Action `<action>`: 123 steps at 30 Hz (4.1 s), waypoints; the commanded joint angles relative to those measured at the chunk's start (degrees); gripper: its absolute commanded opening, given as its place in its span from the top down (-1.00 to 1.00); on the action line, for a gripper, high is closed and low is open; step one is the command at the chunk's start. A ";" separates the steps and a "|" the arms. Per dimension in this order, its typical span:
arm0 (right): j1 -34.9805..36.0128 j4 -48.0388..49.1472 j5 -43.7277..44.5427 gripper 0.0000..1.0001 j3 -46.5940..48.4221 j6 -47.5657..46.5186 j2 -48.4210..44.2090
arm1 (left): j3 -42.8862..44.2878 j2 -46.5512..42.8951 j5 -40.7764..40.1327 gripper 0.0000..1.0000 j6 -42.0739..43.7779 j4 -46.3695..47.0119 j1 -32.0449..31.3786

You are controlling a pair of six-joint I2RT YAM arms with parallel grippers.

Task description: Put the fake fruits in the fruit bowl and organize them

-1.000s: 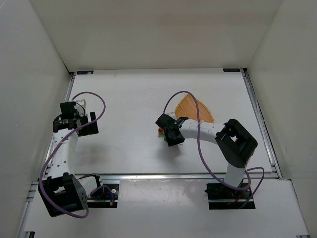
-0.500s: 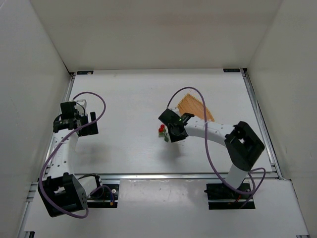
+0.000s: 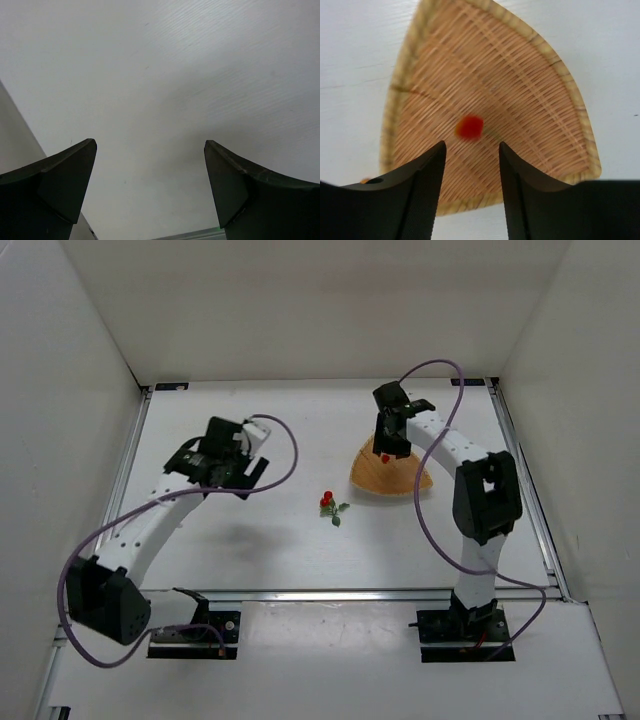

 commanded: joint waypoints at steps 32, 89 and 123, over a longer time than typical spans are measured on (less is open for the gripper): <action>-14.73 -3.35 -9.32 -0.28 -21.05 3.83 -39.83 | 29.40 50.03 13.16 -0.13 -0.45 0.91 -24.55; -20.71 -11.78 -3.16 -1.00 -27.38 6.37 -53.63 | 51.49 38.89 -0.54 -1.00 -1.77 2.23 -20.36; -21.76 -7.13 -14.95 -1.00 -36.08 7.78 -53.71 | -23.33 -21.78 2.79 -1.00 -3.70 4.60 36.71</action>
